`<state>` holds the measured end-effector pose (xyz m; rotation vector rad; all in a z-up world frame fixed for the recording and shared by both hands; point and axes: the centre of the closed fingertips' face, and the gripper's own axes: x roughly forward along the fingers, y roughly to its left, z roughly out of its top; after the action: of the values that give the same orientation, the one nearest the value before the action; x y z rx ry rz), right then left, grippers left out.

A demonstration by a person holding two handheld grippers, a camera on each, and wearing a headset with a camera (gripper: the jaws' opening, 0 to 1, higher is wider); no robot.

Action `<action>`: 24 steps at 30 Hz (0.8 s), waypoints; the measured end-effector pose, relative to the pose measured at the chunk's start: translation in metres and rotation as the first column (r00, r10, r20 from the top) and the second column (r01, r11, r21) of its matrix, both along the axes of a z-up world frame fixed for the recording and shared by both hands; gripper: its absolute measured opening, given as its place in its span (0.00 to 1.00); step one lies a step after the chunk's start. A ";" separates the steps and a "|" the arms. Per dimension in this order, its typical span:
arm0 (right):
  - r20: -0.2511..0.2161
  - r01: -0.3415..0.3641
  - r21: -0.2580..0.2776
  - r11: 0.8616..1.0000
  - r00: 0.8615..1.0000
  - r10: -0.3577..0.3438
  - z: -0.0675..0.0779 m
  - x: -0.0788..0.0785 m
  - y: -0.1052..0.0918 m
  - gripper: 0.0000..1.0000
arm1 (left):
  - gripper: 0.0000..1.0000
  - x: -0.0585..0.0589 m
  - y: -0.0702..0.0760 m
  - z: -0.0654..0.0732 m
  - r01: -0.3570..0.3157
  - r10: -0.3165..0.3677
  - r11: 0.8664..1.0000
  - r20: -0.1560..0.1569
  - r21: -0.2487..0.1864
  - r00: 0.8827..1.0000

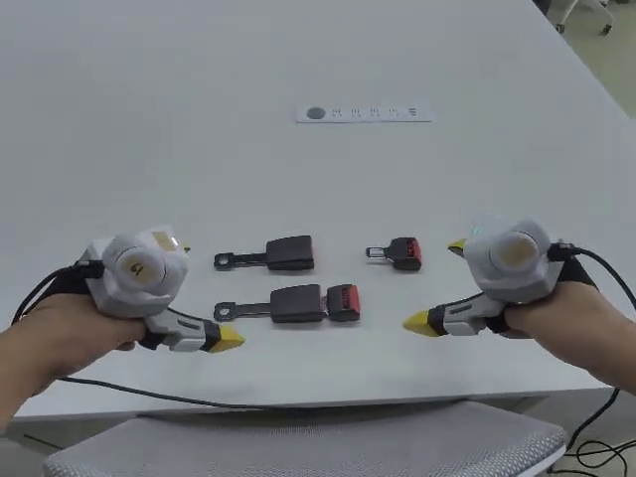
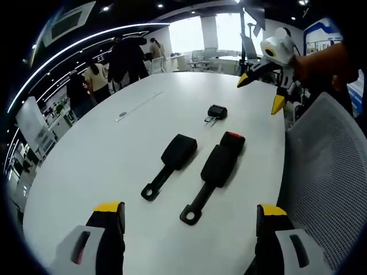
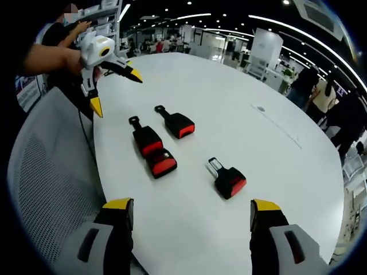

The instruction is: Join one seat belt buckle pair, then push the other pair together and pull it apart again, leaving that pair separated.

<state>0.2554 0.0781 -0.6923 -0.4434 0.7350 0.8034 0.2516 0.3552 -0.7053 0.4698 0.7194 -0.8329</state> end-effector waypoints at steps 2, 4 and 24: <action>0.010 0.026 0.030 0.999 1.000 -0.026 0.001 0.002 0.000 0.89 | 1.00 0.000 0.004 0.000 -0.022 0.022 1.000 0.000 -0.015 1.000; 0.018 0.046 0.053 0.998 0.999 -0.047 0.004 0.001 -0.002 0.94 | 1.00 -0.001 0.006 0.002 -0.045 0.045 0.998 0.006 -0.037 0.999; -0.005 0.112 0.124 0.986 0.994 -0.113 -0.010 -0.007 0.009 0.99 | 1.00 -0.017 0.018 0.012 -0.120 0.120 0.980 -0.009 -0.157 0.993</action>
<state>0.2480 0.0872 -0.7025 -0.2883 0.6975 0.7376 0.2346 0.3732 -0.6931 0.2819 0.6685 -0.7696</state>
